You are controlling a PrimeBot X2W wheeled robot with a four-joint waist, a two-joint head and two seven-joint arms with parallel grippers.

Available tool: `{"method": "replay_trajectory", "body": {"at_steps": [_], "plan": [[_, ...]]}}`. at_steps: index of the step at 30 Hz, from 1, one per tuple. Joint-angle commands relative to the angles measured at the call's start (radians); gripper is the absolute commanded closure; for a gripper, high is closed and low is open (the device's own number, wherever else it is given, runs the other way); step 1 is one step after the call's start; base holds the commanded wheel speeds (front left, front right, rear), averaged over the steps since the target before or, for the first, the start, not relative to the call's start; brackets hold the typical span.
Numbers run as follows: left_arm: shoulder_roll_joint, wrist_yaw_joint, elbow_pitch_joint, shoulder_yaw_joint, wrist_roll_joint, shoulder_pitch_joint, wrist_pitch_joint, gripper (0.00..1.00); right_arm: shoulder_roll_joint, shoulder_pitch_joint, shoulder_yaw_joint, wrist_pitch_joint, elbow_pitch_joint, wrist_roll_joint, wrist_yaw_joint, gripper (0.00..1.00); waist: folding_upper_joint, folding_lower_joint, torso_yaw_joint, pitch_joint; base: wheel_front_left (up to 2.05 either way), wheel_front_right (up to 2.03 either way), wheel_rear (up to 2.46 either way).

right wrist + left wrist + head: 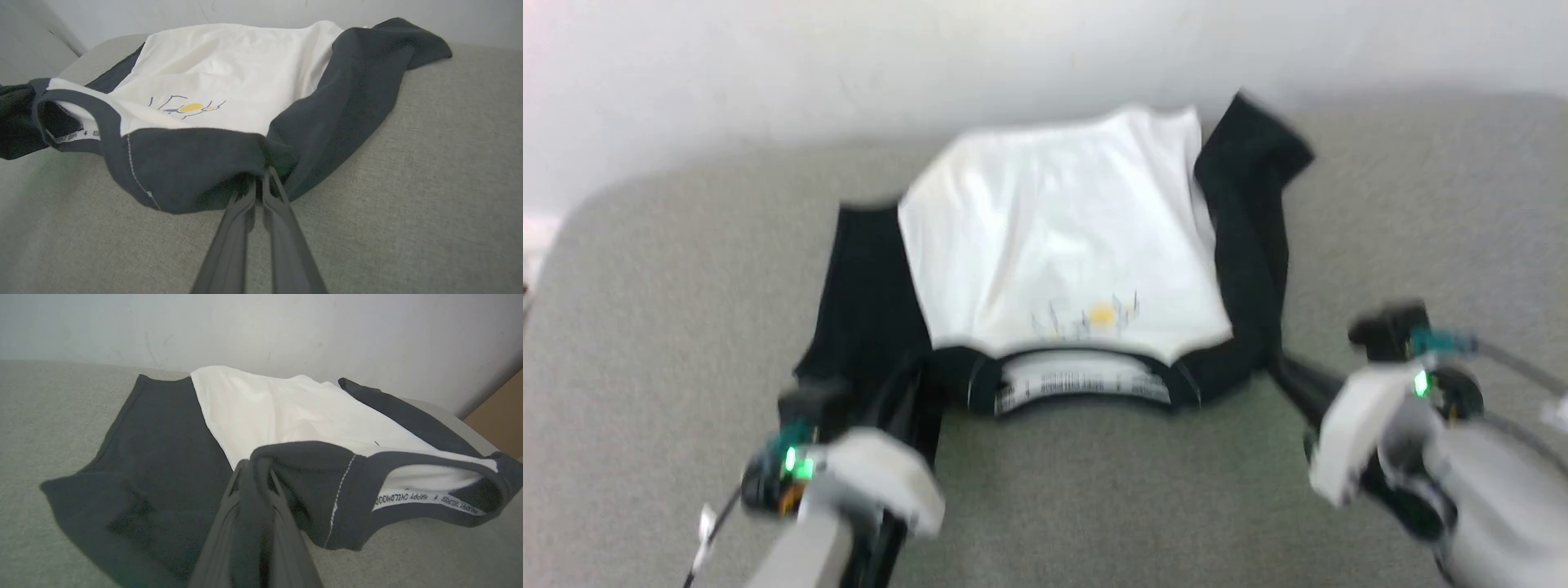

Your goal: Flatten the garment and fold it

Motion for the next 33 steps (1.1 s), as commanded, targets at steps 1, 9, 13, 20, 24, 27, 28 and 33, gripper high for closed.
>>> {"method": "replay_trajectory", "body": {"at_steps": [1, 9, 13, 20, 24, 27, 28, 33], "plan": [[0.025, 0.019, -0.043, 0.003, -0.007, 0.058, 0.019, 1.0, -0.017, 0.058, -0.029, 0.006, -0.021, -0.016, -0.002, 1.0, 0.0, 0.0005, -0.035, -0.142, 0.0, 0.0, 0.0], [0.087, 0.111, -0.328, -0.02, -0.041, 0.381, 0.163, 1.0, 0.007, 0.465, -0.341, 0.12, -0.17, -0.157, -0.002, 1.0, 0.0, 0.0005, -0.036, -0.22, 0.0, 0.0, 0.0], [0.097, 0.143, -0.408, -0.043, -0.055, 0.495, 0.215, 1.0, 0.084, 0.674, -0.526, 0.214, -0.297, -0.264, -0.002, 1.0, 0.0, 0.0005, -0.025, -0.233, 0.0, 0.0, 0.0], [0.097, 0.172, -0.419, -0.089, -0.064, 0.585, 0.283, 1.0, 0.291, 0.955, -0.708, 0.433, -0.545, -0.468, -0.002, 1.0, 0.0, 0.0005, -0.013, -0.227, 0.0, 0.0, 0.0], [0.073, 0.158, -0.368, -0.097, -0.098, 0.583, 0.303, 1.0, 0.339, 0.989, -0.716, 0.486, -0.582, -0.558, -0.002, 0.85, 0.0, 0.0005, -0.014, -0.211, 0.0, 0.0, 0.0], [0.05, 0.131, -0.322, -0.103, -0.13, 0.563, 0.318, 0.0, 0.348, 0.985, -0.697, 0.49, -0.561, -0.58, -0.002, 0.0, 0.0, 0.0005, -0.011, -0.202, 0.0, 0.0, 0.0], [0.046, 0.124, -0.311, -0.103, -0.136, 0.556, 0.315, 0.0, 0.349, 0.982, -0.69, 0.482, -0.558, -0.578, -0.002, 0.0, 0.0, 0.0005, -0.011, -0.201, 0.0, 0.0, 0.0], [0.035, 0.114, -0.314, -0.08, -0.136, 0.535, 0.249, 0.0, 0.344, 0.971, -0.681, 0.366, -0.615, -0.577, -0.002, 0.0, 0.0, 0.0005, -0.009, -0.206, 0.0, 0.0, 0.0]]}}
